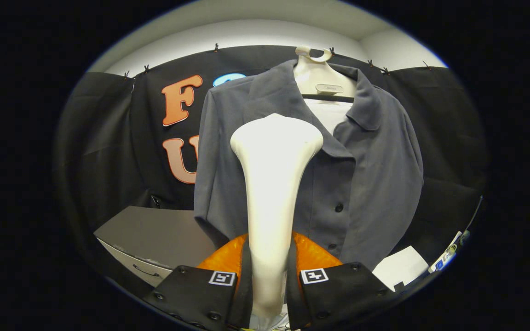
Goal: Iron the clothes twice with a garment steamer, once on the left side and once on the right side.
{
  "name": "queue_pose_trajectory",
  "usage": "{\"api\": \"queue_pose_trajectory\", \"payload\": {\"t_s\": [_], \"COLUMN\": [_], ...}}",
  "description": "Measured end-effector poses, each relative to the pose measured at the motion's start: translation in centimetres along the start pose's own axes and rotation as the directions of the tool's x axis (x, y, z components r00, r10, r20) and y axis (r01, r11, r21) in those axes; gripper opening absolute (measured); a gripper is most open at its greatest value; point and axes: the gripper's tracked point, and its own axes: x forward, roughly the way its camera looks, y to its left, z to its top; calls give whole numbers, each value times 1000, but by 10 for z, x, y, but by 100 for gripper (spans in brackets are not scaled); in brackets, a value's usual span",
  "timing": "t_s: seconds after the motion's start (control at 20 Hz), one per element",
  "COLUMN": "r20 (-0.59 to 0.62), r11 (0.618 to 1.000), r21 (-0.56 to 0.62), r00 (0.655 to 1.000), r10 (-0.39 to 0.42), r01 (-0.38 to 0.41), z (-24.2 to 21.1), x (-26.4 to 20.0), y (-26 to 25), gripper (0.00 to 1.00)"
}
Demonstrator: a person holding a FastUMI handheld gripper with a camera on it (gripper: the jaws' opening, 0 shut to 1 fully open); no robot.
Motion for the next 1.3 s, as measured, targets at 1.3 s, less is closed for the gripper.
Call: {"api": "queue_pose_trajectory", "payload": {"t_s": [1.3], "r20": [-259], "r11": [999], "r21": [43], "r00": [966], "r10": [13], "r01": [-2], "z": [-186], "x": [1], "y": [-23], "gripper": [38]}}
